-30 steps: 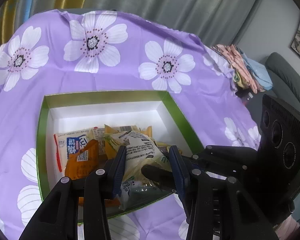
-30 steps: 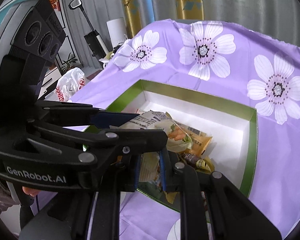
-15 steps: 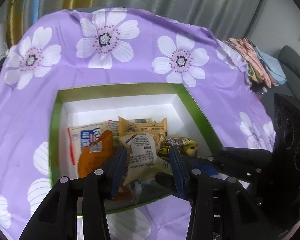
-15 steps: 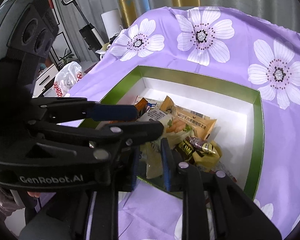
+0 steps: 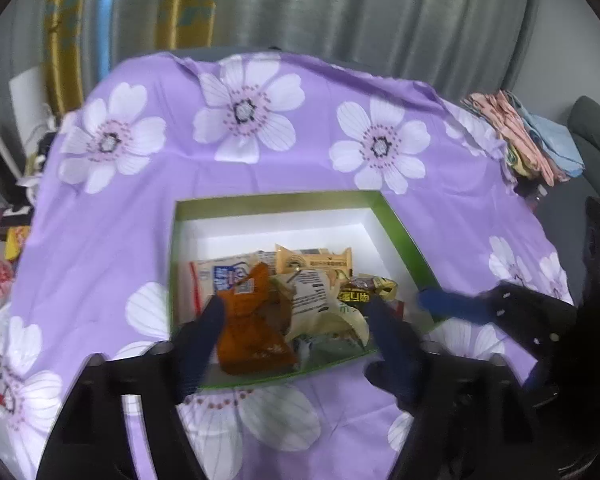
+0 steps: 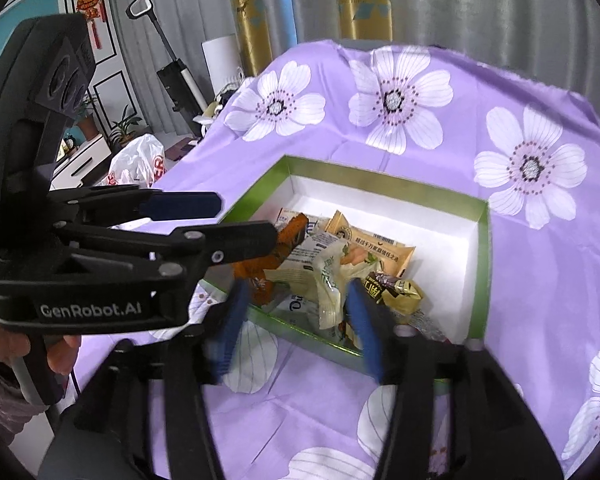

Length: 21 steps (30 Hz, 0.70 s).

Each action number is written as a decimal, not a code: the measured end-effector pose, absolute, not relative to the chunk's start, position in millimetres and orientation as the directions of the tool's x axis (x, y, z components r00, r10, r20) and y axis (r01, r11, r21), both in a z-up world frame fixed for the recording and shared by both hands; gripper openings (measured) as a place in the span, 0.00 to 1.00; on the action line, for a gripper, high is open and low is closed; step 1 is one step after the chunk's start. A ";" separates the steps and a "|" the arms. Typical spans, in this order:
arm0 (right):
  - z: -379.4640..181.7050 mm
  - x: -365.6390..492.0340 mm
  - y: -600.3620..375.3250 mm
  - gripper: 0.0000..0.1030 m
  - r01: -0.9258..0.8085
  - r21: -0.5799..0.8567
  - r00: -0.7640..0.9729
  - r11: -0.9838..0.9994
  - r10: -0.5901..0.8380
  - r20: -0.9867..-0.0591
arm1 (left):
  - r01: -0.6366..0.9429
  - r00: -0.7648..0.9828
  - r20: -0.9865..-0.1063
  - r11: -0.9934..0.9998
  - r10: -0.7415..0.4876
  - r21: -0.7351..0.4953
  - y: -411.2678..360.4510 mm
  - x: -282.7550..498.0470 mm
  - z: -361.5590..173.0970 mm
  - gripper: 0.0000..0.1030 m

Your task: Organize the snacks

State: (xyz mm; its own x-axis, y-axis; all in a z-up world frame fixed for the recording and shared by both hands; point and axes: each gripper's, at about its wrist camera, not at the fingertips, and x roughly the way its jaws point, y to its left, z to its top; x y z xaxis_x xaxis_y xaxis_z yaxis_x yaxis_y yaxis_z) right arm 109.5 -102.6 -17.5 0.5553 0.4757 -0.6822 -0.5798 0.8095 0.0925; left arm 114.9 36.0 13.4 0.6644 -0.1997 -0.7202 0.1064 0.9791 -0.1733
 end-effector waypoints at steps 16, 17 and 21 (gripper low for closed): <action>55.5 52.3 -116.5 1.00 -0.495 0.005 0.658 0.869 0.379 -0.651 | -0.061 0.750 -0.661 0.992 -0.025 -0.107 46.3 41.8 99.8 1.00; 60.5 48.5 -117.1 1.00 -0.494 -0.004 0.665 0.869 0.375 -0.645 | -0.050 0.748 -0.662 0.992 -0.042 -0.119 47.2 39.6 103.3 1.00; 79.4 38.2 -119.1 1.00 -0.491 -0.022 0.679 0.871 0.367 -0.635 | -0.062 0.738 -0.675 0.994 -0.012 -0.086 44.1 33.7 112.8 1.00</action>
